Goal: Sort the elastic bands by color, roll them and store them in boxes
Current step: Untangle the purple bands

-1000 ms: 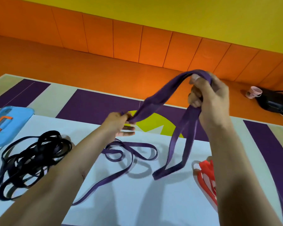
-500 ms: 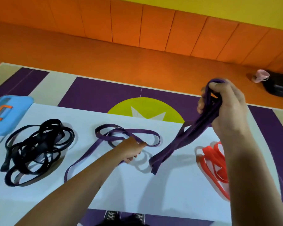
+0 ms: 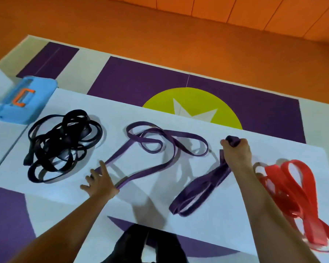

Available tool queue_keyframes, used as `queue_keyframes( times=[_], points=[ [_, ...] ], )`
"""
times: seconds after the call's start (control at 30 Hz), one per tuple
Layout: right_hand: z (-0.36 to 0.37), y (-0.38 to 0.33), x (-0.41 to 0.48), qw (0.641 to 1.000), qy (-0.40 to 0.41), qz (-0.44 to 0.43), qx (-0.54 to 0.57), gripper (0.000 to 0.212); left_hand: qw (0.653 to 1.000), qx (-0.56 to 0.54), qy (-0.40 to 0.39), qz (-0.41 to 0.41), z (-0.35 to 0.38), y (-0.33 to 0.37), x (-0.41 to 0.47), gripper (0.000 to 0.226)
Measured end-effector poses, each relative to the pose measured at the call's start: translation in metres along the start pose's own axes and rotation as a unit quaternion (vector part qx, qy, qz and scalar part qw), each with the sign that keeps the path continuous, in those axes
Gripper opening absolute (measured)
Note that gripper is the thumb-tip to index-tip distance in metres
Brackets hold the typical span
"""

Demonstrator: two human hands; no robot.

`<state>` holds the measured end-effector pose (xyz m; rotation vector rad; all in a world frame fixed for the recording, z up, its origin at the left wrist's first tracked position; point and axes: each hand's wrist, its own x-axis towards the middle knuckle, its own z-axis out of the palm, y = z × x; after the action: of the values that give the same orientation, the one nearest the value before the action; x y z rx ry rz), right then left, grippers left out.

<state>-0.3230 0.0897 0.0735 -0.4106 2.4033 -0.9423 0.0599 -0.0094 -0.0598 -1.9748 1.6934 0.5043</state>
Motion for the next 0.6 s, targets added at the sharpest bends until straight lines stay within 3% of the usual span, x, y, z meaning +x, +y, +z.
queue_keyframes(
  times=[0.07, 0.2, 0.3, 0.43, 0.6],
  points=[
    [0.012, 0.022, 0.009, 0.998, -0.012, 0.019, -0.053, 0.040, 1.000, -0.008, 0.021, -0.011, 0.004, -0.009, 0.009, 0.130],
    [0.024, 0.050, 0.023, 0.987, -0.038, 0.019, -0.153, 0.038, 0.999, -0.010, 0.031, 0.043, 0.005, -0.008, 0.016, 0.056],
    [0.029, 0.058, 0.028, 0.974, -0.072, 0.017, -0.215, 0.040, 0.992, -0.062, 0.009, 0.110, 0.002, 0.005, 0.005, 0.026],
    [0.040, 0.063, 0.030, 0.953, -0.121, -0.009, -0.276, 0.053, 0.969, -0.205, -0.020, 0.139, -0.013, 0.037, -0.019, 0.022],
    [0.052, 0.074, 0.023, 0.947, -0.126, -0.059, -0.290, 0.051, 0.909, -0.381, 0.016, 0.169, -0.048, 0.087, -0.046, 0.033]
  ],
)
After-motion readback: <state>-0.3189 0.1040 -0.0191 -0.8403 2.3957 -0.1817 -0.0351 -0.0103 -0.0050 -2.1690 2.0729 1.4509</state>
